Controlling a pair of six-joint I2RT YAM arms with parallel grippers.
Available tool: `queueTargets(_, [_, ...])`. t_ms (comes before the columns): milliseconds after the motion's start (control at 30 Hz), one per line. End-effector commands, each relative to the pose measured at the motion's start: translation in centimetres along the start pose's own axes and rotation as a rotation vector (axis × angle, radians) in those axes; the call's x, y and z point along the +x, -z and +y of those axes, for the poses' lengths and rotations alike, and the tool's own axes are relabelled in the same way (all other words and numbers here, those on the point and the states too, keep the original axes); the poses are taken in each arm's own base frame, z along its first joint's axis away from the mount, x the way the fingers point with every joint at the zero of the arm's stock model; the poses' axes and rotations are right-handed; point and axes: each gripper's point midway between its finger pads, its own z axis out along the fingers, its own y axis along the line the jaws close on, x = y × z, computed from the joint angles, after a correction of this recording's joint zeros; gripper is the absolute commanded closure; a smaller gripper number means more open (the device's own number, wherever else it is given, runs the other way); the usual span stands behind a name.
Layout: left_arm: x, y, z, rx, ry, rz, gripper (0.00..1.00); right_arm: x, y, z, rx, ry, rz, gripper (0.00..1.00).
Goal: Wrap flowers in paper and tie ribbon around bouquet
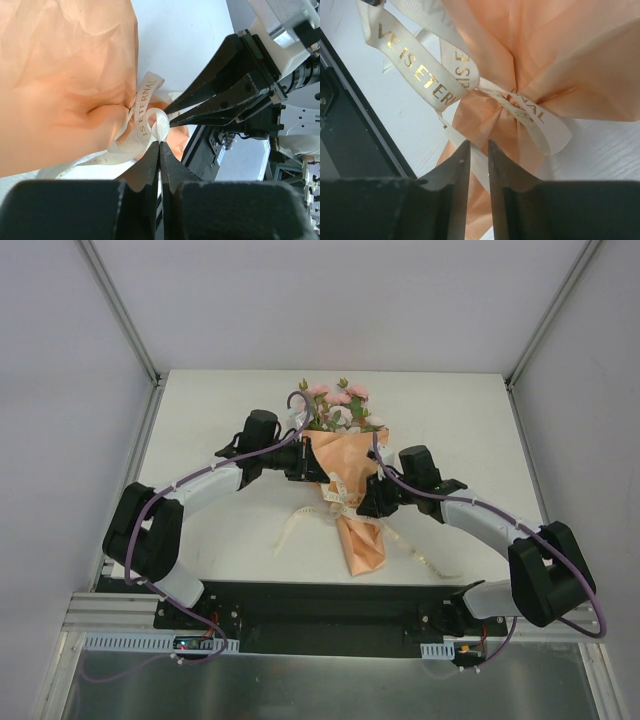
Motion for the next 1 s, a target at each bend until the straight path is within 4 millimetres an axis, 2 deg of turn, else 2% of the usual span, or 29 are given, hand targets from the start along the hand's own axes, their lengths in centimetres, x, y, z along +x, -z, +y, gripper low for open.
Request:
queueTargets(0, [-0.4,0.9,-1.4,0.044,-0.054,-0.015,1.00,-0.6,-0.3,0.5,-0.044,0.018,-0.023,0.69])
queueTargets(67, [-0.5,0.8,-1.5,0.048,-0.052,-0.013,1.00,-0.4,-0.4,0.5,-0.054,0.026,-0.019,0.61])
queueTargets(233, [-0.5,0.9,-1.7,0.052,-0.058,-0.014,1.00,0.2,-0.8,0.8,-0.066,0.029,0.002,0.58])
queueTargets(333, [-0.6,0.9,-1.7,0.052,-0.057,-0.016,1.00,0.3,-0.8,0.8,-0.059,0.029,0.002,0.64])
queueTargets(433, [-0.5,1.0,-1.7,0.051,-0.054,-0.015,1.00,-0.4,-0.7,1.1,-0.064,0.043,-0.026,0.83])
queueTargets(567, [-0.3,1.1,-1.8,0.048,-0.054,-0.016,1.00,-1.1,0.1,1.8,-0.068,0.050,-0.061,1.00])
queueTargets(700, [-0.3,1.3,-1.9,0.046,-0.058,-0.023,1.00,-1.3,0.4,1.8,-0.052,0.013,-0.077,1.00])
queueTargets(967, [-0.7,1.5,-2.2,0.043,-0.071,-0.033,1.00,-1.3,1.5,0.2,0.071,-0.034,-0.118,1.00])
